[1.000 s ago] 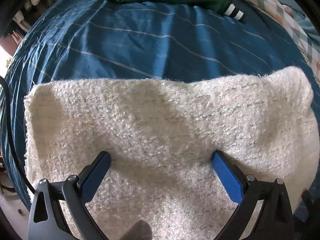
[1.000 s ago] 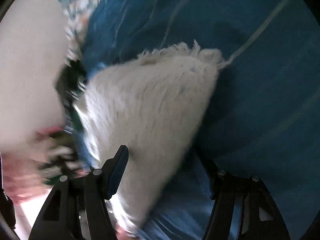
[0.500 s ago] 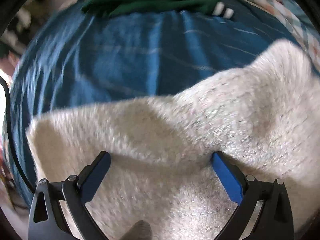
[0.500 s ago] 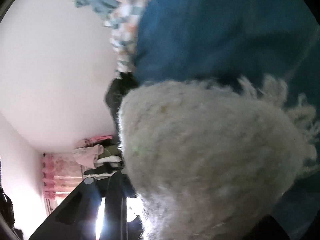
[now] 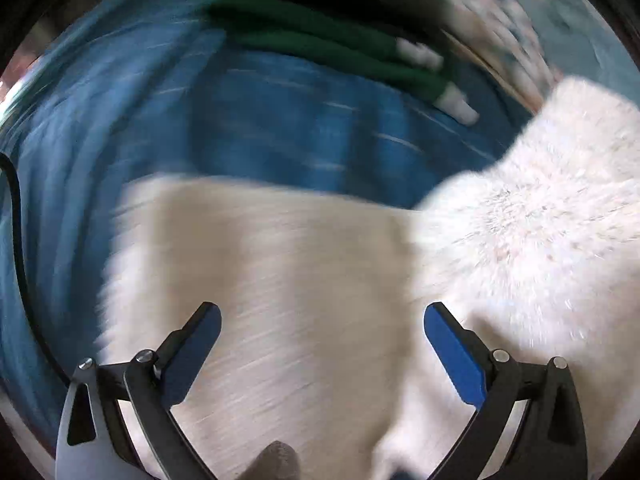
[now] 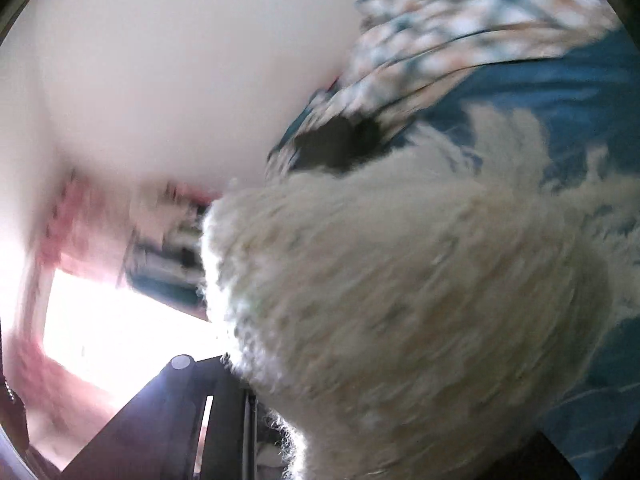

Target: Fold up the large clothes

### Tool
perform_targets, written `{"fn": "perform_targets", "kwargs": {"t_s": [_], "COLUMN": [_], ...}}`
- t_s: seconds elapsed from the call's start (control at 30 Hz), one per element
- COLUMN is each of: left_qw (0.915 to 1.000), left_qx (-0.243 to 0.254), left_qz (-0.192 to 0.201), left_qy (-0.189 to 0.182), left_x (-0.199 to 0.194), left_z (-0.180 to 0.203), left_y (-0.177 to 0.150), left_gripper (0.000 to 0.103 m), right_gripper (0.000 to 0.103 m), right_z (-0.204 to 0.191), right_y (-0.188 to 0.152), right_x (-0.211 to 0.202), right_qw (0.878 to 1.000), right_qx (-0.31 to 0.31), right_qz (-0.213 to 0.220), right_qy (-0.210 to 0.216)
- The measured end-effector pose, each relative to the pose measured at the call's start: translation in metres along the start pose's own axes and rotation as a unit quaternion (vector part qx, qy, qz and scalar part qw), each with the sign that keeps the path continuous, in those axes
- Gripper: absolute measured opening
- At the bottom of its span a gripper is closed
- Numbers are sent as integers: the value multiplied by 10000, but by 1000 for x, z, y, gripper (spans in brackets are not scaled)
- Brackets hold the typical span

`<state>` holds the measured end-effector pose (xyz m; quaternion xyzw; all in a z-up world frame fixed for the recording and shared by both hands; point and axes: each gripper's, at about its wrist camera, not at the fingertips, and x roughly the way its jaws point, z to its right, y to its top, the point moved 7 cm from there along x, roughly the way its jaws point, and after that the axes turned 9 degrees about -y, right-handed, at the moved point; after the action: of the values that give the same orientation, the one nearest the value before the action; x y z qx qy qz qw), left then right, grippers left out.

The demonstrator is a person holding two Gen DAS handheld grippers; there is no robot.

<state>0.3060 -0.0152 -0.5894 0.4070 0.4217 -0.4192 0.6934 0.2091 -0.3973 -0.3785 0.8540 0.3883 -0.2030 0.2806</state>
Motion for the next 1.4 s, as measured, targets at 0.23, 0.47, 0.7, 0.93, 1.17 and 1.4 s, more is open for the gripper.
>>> {"fn": "perform_targets", "kwargs": {"t_s": [0.23, 0.47, 0.7, 0.93, 1.17, 1.4], "left_qw": [9830, 9567, 9559, 9577, 9427, 9035], "left_qx": [-1457, -2421, -2579, -2772, -3191, -3943], "left_qz": [151, 35, 342, 758, 508, 623], "left_qy": [1110, 1613, 1363, 160, -832, -1562], "left_x": [-87, -117, -140, -170, -129, -52], "left_z": [-159, -248, -256, -215, -171, -145], "left_y": [-87, -165, -158, -146, -156, -137], "left_gripper": [103, 103, 103, 103, 103, 61], "right_gripper": [22, 22, 26, 84, 84, 84], "right_z": [-102, -85, -86, -114, -11, 63], "right_y": [-119, -269, -295, -276, -227, -177], "right_x": [100, 205, 220, 152, 105, 87], "right_qw": [9808, 9321, 9069, 8893, 9197, 9438], "right_qx": [-1462, -2503, -3013, -2810, -1362, 11], "right_qz": [-1287, -2491, -2769, -3601, -3466, -2777], "right_qy": [-140, -809, -1004, -208, -1247, -1794]}}
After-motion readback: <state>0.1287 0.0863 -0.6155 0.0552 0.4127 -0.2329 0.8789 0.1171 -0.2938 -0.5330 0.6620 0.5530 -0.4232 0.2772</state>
